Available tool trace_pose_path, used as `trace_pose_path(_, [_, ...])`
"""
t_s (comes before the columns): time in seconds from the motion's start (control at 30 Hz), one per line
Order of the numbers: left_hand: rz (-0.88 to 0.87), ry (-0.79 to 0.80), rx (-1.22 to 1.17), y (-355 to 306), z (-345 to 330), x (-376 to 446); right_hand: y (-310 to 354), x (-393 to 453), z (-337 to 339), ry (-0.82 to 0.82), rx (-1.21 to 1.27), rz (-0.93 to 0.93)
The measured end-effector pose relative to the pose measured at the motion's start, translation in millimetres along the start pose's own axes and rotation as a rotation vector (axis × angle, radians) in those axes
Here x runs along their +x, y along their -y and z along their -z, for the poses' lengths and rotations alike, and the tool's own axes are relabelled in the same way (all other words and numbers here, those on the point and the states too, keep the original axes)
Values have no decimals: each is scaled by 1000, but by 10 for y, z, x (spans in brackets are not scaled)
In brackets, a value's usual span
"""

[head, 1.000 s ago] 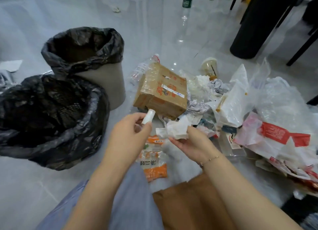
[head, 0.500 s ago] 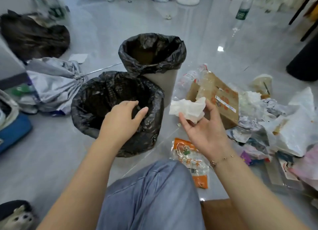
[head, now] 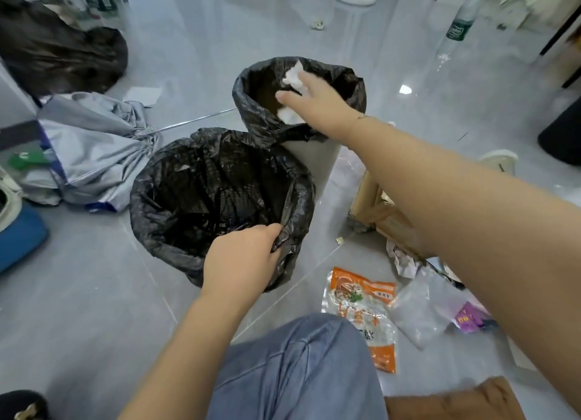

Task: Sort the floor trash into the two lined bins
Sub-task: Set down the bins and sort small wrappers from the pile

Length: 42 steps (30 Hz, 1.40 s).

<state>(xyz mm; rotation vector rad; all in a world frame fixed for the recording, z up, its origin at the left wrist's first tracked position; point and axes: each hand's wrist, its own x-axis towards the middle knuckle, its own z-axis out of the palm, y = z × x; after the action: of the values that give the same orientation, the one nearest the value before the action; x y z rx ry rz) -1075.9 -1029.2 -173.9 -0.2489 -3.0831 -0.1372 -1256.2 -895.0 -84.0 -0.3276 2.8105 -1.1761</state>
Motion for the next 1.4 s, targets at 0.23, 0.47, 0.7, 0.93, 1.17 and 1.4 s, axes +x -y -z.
trace_pose_path(0.23, [56,13,39,77,-26,113,-313,-140,-1,66,-432,153])
trace_pose_path(0.47, [161,-16,12,189,-9,124,-505,-260,26,-37,-739,320])
trace_pose_path(0.7, [243,-12,-20,261,33,161,-621,-970,211,31,-811,366])
trace_pose_path(0.93, [198,-11,-122,19,257,26,-701,-1511,321,-66,-583,354])
trace_pose_path(1.17, [-141,-247,-483,-861,377,-337,-1013,-2391,494,-367,212,-98])
trace_pose_path(1.4, [172,237,-766,-1461,-791,-110,-1686,-2923,93,-359,230,-518])
